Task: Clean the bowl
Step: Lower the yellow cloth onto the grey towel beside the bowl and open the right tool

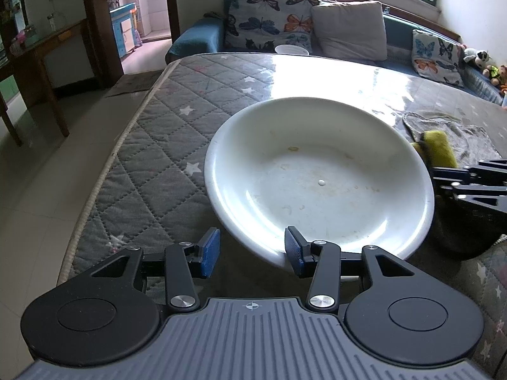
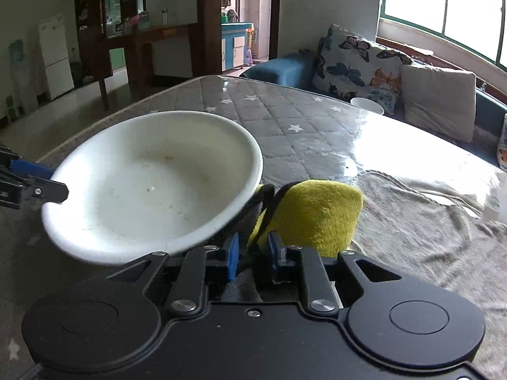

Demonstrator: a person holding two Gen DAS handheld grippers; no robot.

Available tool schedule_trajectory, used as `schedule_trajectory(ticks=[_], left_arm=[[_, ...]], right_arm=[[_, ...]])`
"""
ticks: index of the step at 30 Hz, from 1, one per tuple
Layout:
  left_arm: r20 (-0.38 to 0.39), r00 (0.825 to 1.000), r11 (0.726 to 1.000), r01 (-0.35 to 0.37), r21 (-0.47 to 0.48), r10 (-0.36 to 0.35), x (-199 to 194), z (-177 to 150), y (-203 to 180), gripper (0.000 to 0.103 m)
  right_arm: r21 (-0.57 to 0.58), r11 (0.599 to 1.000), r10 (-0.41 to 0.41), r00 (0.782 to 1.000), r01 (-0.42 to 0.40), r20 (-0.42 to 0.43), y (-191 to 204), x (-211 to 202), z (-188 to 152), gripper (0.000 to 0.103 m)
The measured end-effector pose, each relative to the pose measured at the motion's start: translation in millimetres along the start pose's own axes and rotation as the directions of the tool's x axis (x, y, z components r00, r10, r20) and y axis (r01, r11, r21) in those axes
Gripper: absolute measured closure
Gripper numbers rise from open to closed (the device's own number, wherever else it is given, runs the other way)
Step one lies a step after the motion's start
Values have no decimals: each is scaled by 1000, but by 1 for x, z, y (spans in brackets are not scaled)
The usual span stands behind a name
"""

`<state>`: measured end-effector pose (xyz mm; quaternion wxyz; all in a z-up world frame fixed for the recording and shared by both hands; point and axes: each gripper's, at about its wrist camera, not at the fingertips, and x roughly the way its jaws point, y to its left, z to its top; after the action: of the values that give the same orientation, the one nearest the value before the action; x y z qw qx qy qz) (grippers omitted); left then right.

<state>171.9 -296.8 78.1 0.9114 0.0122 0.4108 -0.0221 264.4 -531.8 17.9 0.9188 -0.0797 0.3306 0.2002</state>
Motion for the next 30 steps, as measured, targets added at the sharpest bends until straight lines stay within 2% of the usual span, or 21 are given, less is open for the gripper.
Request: schedule_trajectory(ticks=[10, 19, 21, 30], left_arm=[[0, 1000, 1000, -4, -2, 4, 0, 4, -1, 56], [20, 1000, 1000, -17, -8, 17, -8, 3, -3, 51], [23, 1000, 1000, -21, -10, 21, -8, 4, -2, 49], [33, 999, 999, -39, -21, 39, -13, -3, -5, 39]], right_arm=[[-30, 1000, 1, 1000, 0, 14, 2, -6, -1, 81], [-51, 998, -47, 998, 48, 30, 8, -25, -4, 61], [-54, 997, -57, 998, 59, 36, 9, -30, -5, 52], [-50, 993, -104, 993, 106, 50, 12, -49, -14, 38]])
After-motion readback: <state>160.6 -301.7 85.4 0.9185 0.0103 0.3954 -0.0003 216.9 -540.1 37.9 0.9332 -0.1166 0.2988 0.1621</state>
